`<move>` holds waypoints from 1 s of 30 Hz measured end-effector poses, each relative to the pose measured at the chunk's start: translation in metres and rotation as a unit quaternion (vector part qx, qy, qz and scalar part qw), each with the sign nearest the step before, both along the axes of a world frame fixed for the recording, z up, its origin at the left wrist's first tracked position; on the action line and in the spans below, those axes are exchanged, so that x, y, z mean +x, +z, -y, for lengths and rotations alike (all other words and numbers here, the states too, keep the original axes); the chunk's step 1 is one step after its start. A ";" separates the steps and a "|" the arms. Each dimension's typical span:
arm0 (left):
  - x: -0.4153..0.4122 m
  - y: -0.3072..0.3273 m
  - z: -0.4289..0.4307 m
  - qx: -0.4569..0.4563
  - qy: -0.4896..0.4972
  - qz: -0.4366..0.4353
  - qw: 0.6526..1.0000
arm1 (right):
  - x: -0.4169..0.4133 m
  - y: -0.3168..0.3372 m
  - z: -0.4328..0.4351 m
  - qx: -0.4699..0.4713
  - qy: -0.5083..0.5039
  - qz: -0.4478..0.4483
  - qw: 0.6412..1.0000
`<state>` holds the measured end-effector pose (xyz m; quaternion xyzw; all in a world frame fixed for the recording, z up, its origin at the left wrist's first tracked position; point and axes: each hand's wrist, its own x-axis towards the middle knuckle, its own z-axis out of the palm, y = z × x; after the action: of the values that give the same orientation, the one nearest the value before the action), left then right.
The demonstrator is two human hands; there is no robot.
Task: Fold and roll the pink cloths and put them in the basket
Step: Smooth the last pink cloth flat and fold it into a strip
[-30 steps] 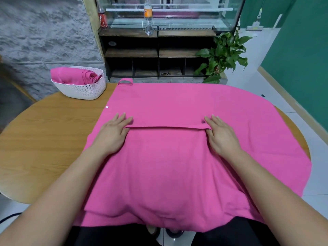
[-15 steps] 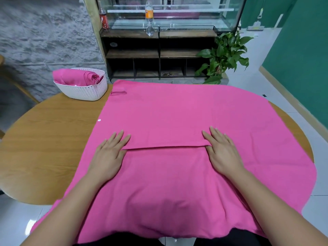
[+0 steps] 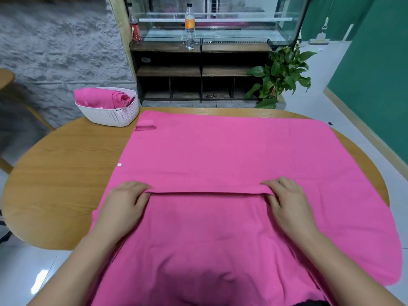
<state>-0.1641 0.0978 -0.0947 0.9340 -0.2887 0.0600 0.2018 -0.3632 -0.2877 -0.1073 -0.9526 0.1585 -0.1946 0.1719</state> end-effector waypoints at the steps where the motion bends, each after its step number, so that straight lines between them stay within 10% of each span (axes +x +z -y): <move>1: 0.004 0.012 0.002 0.001 0.011 0.021 1.000 | 0.004 0.011 0.004 0.015 -0.002 0.012 1.000; 13: 0.127 0.081 0.036 -0.013 0.104 0.083 0.991 | 0.105 0.095 0.077 0.167 -0.050 0.070 0.982; 30: 0.287 0.040 0.137 -0.035 0.127 0.043 0.990 | 0.262 0.029 0.162 0.095 -0.172 0.016 0.980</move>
<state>0.1225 -0.0396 -0.0551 0.9518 -0.1742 0.1354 0.2129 -0.1013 -0.4496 -0.0784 -0.8873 0.3348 -0.2207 0.2278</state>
